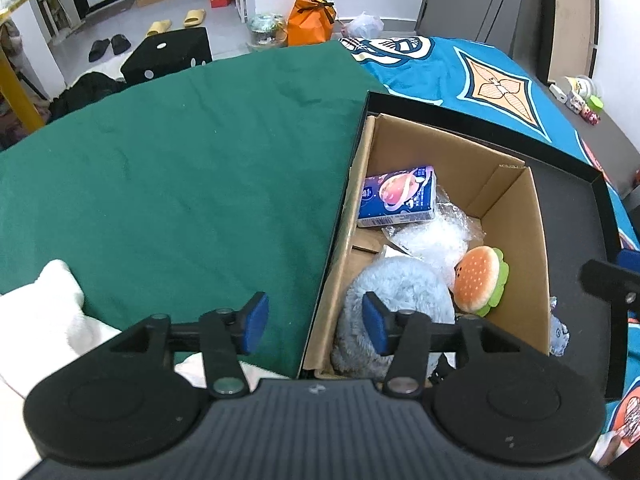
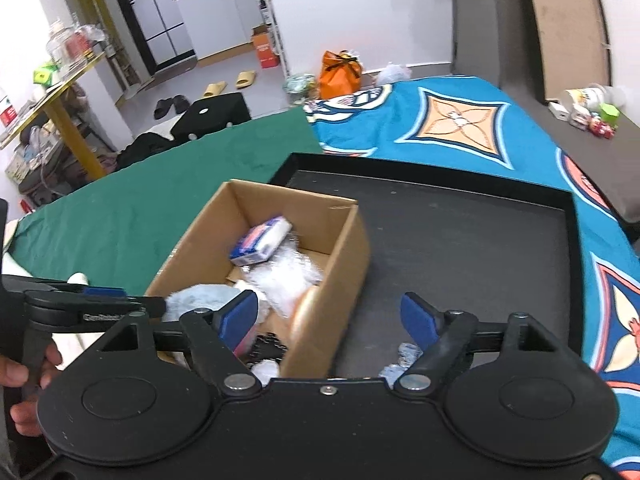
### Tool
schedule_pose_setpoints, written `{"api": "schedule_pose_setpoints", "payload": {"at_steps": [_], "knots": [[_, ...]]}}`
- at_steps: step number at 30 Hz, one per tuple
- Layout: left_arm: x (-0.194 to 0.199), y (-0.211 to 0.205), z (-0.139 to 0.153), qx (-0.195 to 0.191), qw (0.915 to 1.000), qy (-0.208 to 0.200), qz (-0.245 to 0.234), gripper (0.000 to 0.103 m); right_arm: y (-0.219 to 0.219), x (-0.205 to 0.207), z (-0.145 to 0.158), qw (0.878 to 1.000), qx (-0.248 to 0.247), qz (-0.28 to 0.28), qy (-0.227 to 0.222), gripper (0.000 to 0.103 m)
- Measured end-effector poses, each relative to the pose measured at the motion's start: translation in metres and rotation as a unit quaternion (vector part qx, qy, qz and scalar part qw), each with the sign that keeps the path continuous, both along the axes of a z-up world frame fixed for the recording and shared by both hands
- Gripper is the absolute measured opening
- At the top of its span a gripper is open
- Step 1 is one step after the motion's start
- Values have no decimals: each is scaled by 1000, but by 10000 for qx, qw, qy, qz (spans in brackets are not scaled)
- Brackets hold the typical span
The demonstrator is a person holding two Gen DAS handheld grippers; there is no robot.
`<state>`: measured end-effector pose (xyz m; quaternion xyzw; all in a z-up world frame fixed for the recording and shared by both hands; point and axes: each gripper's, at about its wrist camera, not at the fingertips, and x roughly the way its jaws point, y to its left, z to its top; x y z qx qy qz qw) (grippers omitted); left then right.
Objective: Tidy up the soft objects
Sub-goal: 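Move the right gripper back over the tray to the denim bunny plush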
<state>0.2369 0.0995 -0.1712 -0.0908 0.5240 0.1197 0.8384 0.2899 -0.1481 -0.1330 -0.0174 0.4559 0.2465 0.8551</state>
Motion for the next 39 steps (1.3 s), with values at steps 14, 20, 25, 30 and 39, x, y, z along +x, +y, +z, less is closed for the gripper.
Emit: {"api": "schedule_pose_setpoints", "payload": {"at_steps": [14,20,25,30,39], "knots": [[-5,-23,5,344,9989,24,-320,72,-46,-2,-22,9992,-55,-376,96,83],[-3,-33,6,504,9977,82,-455,76,-58,-6,-37,9989,-28,-413,205,83],[-1,-38,5,639,9967,155,-481,76,-67,-5,-49,9985,42,-440,312,83],[1,-41,5,779,9955,216,-496,76,-72,-3,-63,9980,91,-470,405,83],[5,-46,3,1046,9928,332,-480,76,-70,-1,-86,9973,111,-475,555,81]]}}
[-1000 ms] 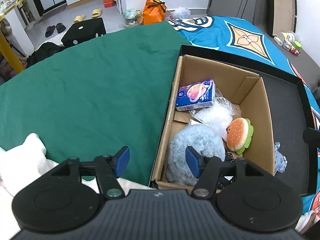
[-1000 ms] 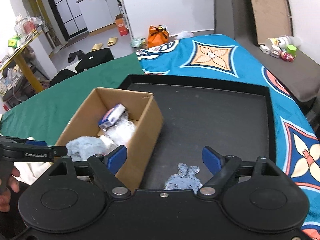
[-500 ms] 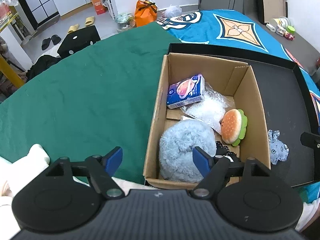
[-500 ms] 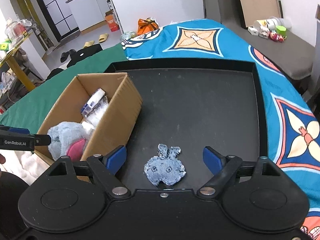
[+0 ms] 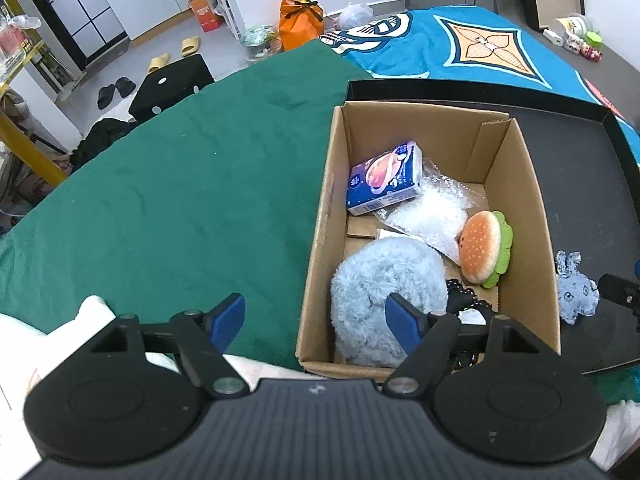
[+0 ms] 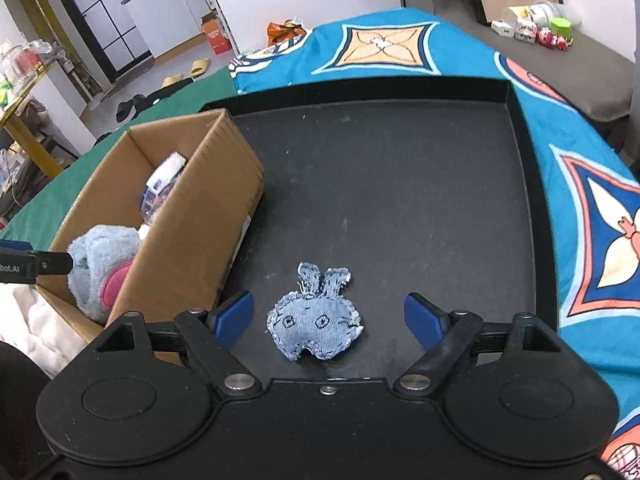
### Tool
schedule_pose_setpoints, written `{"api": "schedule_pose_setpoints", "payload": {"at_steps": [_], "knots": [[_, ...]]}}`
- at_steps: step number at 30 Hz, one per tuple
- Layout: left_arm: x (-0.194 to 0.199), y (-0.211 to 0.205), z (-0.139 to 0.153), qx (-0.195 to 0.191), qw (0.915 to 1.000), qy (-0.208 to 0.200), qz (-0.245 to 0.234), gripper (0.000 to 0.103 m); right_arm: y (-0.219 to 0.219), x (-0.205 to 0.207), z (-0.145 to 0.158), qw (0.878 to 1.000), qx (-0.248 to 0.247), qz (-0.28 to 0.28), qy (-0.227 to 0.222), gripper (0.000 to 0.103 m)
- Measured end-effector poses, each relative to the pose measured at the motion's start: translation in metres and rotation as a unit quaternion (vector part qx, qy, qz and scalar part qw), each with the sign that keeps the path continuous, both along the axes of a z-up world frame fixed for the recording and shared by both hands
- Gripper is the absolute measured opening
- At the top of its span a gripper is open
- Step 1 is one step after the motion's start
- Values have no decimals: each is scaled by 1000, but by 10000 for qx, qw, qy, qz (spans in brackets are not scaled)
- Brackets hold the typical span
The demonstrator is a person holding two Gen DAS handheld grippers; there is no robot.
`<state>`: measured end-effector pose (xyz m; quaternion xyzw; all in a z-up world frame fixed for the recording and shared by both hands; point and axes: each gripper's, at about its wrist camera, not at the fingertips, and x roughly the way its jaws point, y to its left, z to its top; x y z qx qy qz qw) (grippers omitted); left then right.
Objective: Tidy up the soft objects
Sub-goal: 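Move the right gripper back over the tray to the denim bunny plush, then close the right gripper on the denim bunny plush and lift it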
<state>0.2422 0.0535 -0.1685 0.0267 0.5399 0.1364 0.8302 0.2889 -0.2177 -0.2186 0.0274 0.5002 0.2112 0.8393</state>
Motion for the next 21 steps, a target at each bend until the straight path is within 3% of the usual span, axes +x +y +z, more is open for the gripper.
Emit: {"api": "schedule_pose_setpoints", "payload": {"at_steps": [12,17,18,21], "knots": [[9,-2,-6,204,9997,148,-42,76,18,7,-27,9997,-258,-49,13,76],[12,-1,-6,266,9994,197,-41,76,21,5,-35,9984,-568,-16,-14,56],[12,-1,-5,277,9994,197,-37,76,20,5,-35,9983,-584,-3,-19,47],[14,-1,-4,276,9994,187,-16,76,14,5,-34,9986,-530,-63,36,42]]}}
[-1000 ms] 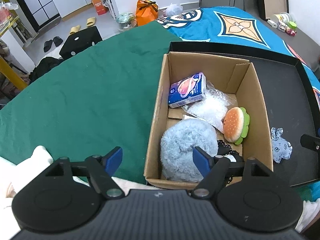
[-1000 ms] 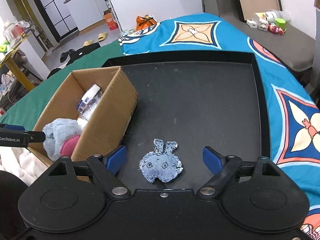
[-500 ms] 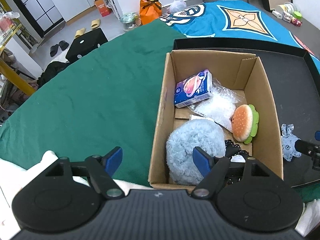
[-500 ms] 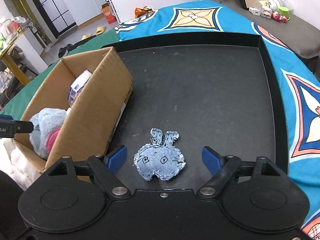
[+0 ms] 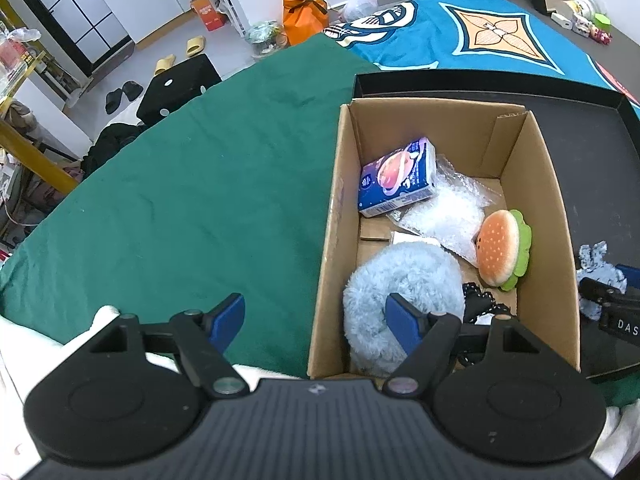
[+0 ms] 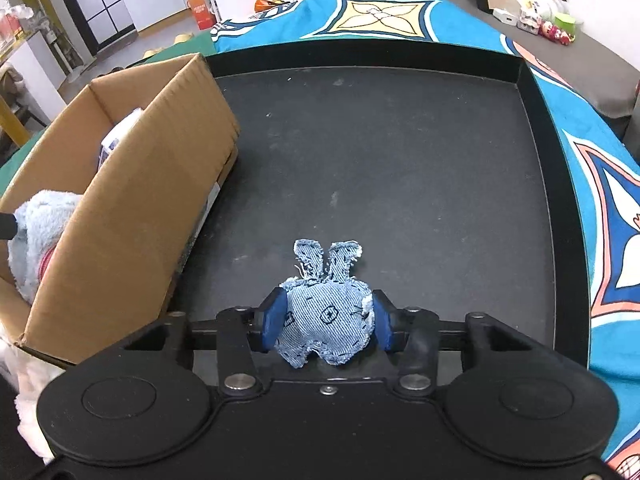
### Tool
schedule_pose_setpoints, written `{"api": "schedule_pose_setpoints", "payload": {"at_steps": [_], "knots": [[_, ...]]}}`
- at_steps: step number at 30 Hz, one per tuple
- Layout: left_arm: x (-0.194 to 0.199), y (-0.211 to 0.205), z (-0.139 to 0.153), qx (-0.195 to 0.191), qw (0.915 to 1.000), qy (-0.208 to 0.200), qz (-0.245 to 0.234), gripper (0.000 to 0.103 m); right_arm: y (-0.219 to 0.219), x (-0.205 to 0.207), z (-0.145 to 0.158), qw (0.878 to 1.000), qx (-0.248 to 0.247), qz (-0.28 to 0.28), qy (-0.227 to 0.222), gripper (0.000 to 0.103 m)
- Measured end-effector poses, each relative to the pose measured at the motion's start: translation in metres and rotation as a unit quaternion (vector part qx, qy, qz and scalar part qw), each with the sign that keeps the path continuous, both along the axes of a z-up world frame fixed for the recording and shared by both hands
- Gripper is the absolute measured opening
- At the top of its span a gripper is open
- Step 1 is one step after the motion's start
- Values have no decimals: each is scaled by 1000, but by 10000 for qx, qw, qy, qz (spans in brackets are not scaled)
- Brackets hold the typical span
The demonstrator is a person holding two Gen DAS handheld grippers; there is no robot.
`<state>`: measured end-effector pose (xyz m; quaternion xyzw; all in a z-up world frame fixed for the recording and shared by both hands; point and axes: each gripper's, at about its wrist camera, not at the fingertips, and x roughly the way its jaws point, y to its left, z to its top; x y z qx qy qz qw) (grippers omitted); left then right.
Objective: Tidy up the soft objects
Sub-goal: 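Close the right gripper on the denim bunny plush and lift it, then carry the denim bunny with the right gripper into the box and release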
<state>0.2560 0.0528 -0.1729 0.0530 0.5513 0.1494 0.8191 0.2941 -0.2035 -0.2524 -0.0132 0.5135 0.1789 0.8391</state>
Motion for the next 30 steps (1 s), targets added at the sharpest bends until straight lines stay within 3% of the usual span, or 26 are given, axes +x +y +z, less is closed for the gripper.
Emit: {"api": "schedule_pose_setpoints", "payload": {"at_steps": [16,30], "knots": [[-8,1,6,-48,9999,-87,-39,76,-17,-2,23,9996,104,-232,-117,15],[-17,5,15,-133,9995,-267,-53,76,-26,-5,63,9975,404,-373,-445,13]]}}
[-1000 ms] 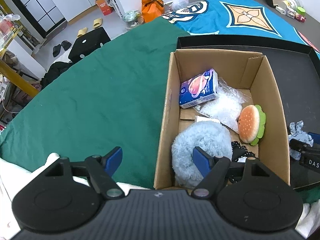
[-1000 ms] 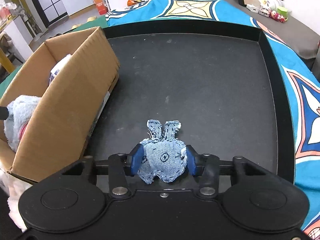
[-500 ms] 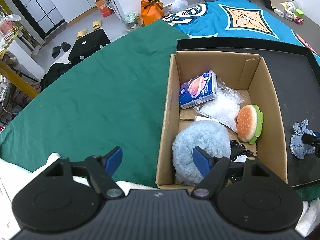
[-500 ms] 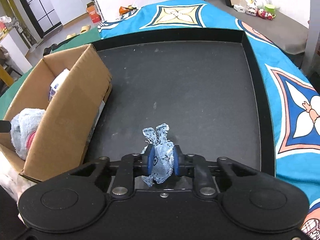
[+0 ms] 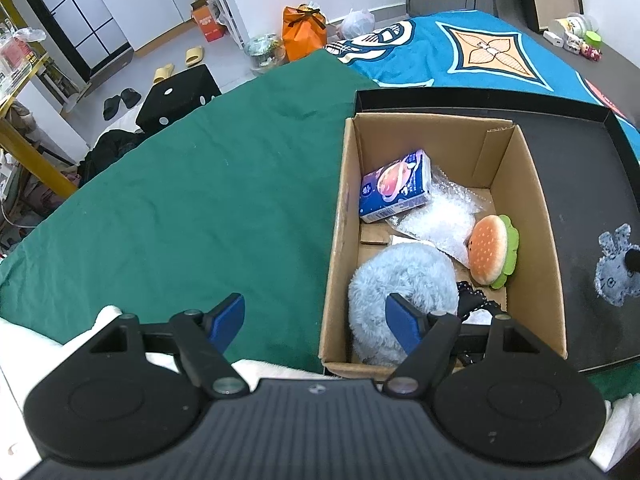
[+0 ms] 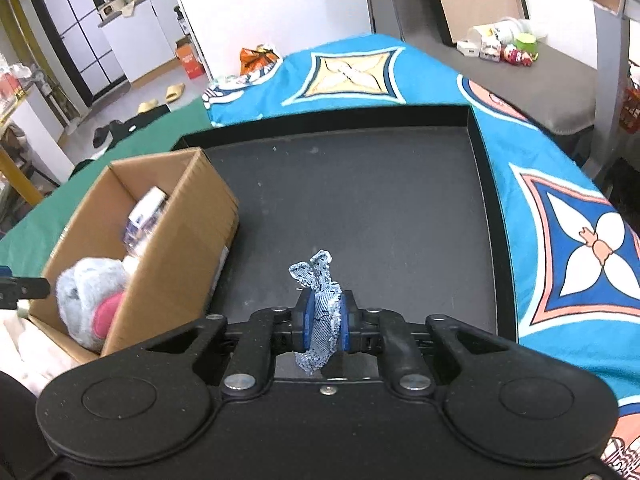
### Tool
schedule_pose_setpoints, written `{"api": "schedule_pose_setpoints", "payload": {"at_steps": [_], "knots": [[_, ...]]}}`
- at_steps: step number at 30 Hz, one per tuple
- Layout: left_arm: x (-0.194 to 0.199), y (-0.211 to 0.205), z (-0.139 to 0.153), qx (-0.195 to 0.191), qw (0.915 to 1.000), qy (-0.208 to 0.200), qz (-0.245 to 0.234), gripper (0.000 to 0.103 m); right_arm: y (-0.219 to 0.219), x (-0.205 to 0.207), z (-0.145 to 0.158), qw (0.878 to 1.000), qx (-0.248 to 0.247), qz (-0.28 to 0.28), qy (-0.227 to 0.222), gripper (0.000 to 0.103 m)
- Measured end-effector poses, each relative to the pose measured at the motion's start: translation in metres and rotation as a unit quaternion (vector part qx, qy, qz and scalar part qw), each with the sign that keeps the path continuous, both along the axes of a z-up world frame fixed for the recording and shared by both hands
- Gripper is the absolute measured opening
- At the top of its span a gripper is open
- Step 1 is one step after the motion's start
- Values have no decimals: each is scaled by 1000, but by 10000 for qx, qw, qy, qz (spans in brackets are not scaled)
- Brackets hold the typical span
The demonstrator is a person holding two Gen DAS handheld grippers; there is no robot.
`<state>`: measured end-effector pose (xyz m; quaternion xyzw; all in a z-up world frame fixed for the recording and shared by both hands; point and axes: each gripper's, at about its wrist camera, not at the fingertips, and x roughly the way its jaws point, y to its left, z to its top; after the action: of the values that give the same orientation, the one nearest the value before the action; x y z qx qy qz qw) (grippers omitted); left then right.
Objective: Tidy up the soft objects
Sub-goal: 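Carry the denim bunny with the right gripper into the box and release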
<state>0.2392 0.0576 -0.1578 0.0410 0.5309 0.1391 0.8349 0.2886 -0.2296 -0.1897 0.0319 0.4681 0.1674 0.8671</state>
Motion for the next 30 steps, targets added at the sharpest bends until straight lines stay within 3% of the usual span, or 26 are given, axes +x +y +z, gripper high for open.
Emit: {"api": "schedule_pose_setpoints", "payload": {"at_steps": [30], "knots": [[-13,29,-9,-514,9979,-383,21,75,68,9,63,9973,-57,322,-651,14]]}}
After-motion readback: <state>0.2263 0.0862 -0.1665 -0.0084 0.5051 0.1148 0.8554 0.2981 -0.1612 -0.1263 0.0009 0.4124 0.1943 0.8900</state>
